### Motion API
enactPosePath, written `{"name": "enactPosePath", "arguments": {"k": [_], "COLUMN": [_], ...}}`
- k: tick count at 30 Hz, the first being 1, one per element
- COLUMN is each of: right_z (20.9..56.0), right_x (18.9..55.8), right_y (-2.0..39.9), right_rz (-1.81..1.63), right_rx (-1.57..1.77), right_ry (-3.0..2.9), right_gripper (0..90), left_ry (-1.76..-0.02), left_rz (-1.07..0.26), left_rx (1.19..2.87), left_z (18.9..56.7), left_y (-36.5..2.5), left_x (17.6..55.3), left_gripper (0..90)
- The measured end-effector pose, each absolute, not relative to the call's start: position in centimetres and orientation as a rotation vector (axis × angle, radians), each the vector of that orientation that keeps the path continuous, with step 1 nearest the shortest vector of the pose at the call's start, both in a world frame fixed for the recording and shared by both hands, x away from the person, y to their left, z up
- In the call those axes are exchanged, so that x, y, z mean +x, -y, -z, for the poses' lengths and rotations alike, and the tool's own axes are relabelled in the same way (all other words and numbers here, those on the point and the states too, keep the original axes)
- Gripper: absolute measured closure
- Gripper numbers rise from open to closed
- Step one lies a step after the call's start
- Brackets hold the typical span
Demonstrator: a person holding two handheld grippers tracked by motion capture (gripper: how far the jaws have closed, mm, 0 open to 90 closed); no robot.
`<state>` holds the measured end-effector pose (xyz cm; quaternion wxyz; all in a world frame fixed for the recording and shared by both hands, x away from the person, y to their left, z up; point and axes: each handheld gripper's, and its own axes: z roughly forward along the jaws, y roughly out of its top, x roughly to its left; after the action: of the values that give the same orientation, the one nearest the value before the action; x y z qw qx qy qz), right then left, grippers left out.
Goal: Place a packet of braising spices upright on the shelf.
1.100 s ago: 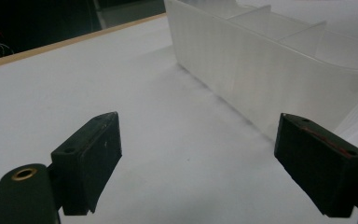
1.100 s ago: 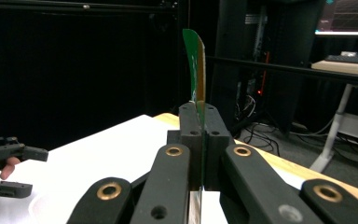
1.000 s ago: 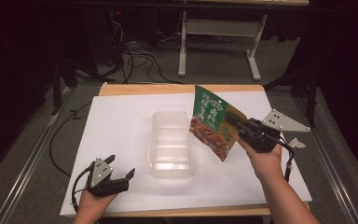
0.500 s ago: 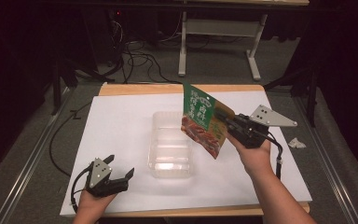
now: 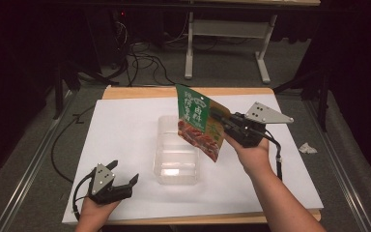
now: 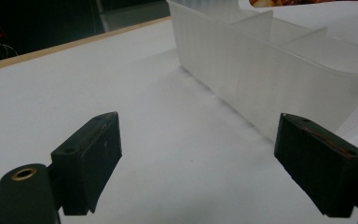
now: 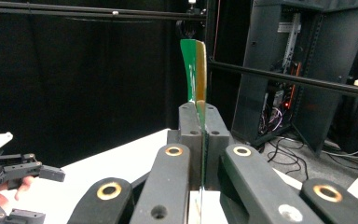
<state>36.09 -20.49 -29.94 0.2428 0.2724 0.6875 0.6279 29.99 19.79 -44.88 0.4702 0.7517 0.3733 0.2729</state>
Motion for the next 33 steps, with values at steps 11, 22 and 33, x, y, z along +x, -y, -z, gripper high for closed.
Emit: {"name": "enactPosePath", "arguments": {"k": [11,22,33], "right_z": [29.9,30.3,30.9], "right_x": [37.4,39.0,40.1], "right_y": [19.1,17.7,16.2], "right_rz": [-1.725,-1.734,-1.769], "right_rx": [0.709,0.674,0.649], "right_ry": [-1.898,-1.926,-1.946], "right_gripper": [90.0,90.0,90.0], "left_ry": [-0.916,-0.912,-0.913], "left_rz": [-0.666,-0.663,-0.662], "left_rx": [1.830,1.833,1.831], "left_z": [44.8,44.8,44.9], "left_y": [-20.0,-20.0,-20.0], "left_x": [29.9,29.9,29.9], "left_gripper": [15.2,15.2,15.2]}}
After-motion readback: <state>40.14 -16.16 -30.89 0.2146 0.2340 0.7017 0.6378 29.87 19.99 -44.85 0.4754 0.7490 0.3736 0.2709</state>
